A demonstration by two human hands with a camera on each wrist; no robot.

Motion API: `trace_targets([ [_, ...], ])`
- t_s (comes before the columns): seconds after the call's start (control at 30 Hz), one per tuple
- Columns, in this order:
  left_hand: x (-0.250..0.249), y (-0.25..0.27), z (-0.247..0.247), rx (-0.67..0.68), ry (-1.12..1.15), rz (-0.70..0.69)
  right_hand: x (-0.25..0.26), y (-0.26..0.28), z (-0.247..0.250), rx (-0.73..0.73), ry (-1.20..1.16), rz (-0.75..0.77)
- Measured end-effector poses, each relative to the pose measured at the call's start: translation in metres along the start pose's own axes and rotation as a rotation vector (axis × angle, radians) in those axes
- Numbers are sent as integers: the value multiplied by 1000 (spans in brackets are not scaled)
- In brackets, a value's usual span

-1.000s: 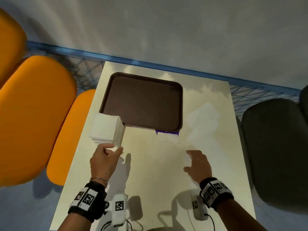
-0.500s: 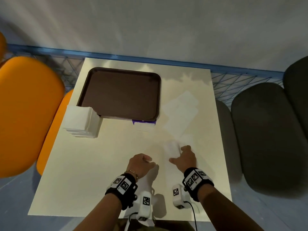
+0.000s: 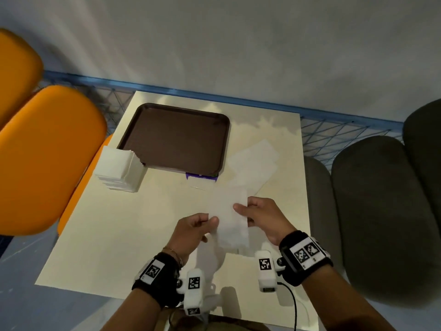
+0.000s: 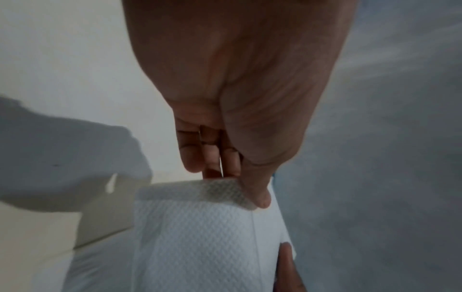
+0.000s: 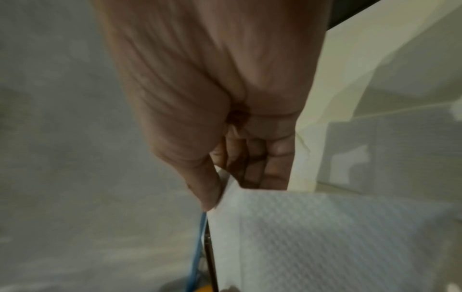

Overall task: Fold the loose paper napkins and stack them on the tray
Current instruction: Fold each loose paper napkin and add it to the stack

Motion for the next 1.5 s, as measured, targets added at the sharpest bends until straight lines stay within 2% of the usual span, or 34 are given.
trace_targets([
  [0.2,-80,32,6,-40,7,-202,42,26,5,-12,-124,83],
  [0.33,-114,47,7,-71,-171,-392,59,39,6,-34,-136,81],
  [0.5,-142,63,11,-175,-407,-517,78,61,10,-82,-20,129],
  [0.57,-151,71,12,-196,-423,-542,91,75,10,-69,143,230],
  [0.7,-162,81,9,-190,-406,-569,102,93,10,-139,801,418],
  [0.77,-168,85,7,-181,-441,-584,109,104,-7,-152,1023,559],
  [0.83,-173,89,4,-176,-483,-609,117,114,-29,-141,1066,728],
  [0.93,-179,93,1,-178,-478,-642,125,122,-46,-205,958,930],
  [1.03,-182,97,7,-228,-493,-644,125,116,-46,-189,817,845],
  [1.13,-180,100,22,-284,-594,-653,122,111,-41,-39,578,687],
  [1.2,-172,98,34,-277,-578,-589,123,111,-41,48,443,622],
  [1.3,-152,95,39,-128,-228,-378,123,110,-44,181,192,514],
  [1.37,-147,95,38,-50,-1,-344,124,108,-48,217,110,478],
  [1.43,-148,96,38,-43,97,-340,126,103,-51,194,95,461],
  [1.5,-145,90,46,-102,164,-315,126,97,-55,166,105,436],
])
Point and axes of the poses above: each hand's wrist, its own y-axis away from the middle knuckle, its own z-axis out of the back of the hand, x = y × z, the point moved 8 cm from there along -y, towards the middle knuckle, and after that the axes turned 4 degrees about -z, right-handed, at the moved point
